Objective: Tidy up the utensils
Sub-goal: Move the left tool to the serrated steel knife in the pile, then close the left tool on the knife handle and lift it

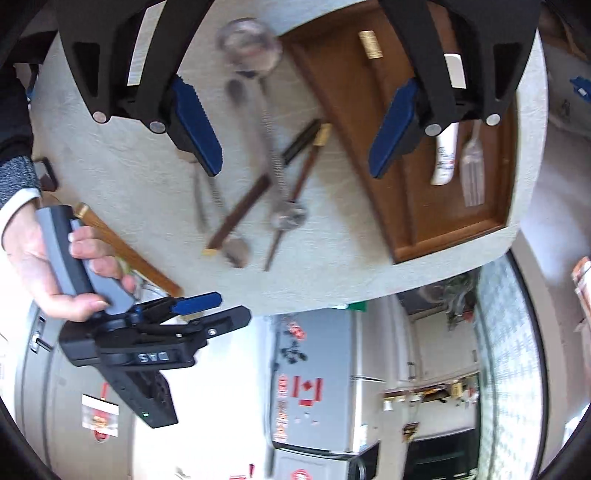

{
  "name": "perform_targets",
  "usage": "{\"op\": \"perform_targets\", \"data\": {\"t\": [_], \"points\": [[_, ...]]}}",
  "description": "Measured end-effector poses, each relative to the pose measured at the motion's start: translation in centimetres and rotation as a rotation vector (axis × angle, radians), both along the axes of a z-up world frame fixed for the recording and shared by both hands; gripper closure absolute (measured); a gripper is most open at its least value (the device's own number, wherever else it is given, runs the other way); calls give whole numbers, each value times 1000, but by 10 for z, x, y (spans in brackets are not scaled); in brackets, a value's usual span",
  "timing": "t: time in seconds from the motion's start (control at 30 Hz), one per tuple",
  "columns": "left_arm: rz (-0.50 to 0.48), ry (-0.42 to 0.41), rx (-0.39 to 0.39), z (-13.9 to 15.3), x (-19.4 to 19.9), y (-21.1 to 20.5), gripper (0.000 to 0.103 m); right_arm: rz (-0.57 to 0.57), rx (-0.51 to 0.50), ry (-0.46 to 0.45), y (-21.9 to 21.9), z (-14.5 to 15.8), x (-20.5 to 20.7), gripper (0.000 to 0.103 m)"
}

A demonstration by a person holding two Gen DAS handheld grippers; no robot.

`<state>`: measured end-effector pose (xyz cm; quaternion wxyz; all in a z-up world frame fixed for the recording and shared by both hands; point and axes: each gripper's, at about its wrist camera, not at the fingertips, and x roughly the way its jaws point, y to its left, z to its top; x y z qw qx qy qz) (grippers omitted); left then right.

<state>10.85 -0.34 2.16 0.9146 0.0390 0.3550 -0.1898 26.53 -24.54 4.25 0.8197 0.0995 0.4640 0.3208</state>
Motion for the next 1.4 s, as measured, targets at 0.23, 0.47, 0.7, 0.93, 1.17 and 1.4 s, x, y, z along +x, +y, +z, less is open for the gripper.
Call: {"op": "perform_targets", "data": {"t": [0.23, 0.47, 0.7, 0.93, 1.17, 1.4], "points": [[-93, 30, 0, -15, -1, -47, 19, -27, 38, 58, -33, -35, -6, 25], [-173, 75, 1, -42, 0, -100, 25, -37, 99, 143, -54, -72, -26, 40], [-159, 109, 0, -53, 17, -119, 30, -28, 126, 166, -53, -82, -31, 54], [-103, 154, 23, -59, 35, -122, 34, -29, 139, 184, -52, -88, -26, 65], [-99, 163, 26, -68, 41, -122, 42, -42, 145, 189, -49, -90, -25, 73], [-97, 144, 33, -69, 42, -122, 42, -32, 172, 181, -50, -86, -27, 93]]}}
